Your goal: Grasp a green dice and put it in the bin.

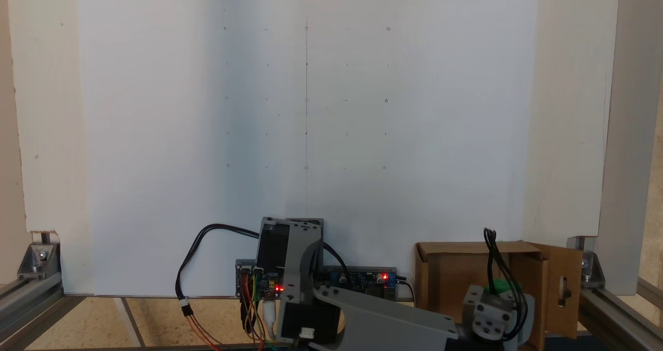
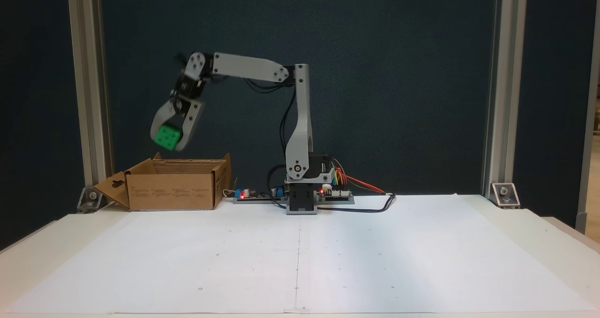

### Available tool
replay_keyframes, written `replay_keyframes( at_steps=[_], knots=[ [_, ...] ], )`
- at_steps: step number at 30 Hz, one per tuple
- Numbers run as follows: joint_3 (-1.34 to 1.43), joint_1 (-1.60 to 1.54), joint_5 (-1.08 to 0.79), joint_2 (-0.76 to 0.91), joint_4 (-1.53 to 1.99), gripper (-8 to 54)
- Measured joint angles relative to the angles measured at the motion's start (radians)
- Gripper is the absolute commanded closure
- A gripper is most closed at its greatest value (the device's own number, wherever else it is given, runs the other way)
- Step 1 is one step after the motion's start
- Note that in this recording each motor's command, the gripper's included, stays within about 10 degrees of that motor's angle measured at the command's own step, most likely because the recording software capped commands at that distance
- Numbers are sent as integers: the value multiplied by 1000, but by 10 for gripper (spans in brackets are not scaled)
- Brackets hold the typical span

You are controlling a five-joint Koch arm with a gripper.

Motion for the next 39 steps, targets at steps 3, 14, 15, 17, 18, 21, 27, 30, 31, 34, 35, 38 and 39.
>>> replay_keyframes(
  at_steps=[3,14,15,17,18,21,27,30,31,34,35,38,39],
  knots=[
    [0,41,-74,-75,-15,339],
    [0,81,-173,-216,-21,68],
    [-2,84,-173,-216,-23,63],
    [0,84,-173,-218,-23,63],
    [0,84,-175,-218,-25,63],
    [0,74,-167,-215,-63,35],
    [-40,-156,64,-2,-178,31],
    [-40,-353,183,123,-265,30],
    [-40,-422,199,150,-279,27],
    [-40,-643,213,195,-285,20],
    [-38,-713,215,206,-284,19],
    [-38,-930,215,247,-285,14],
    [-38,-1003,215,262,-285,14]
  ],
)
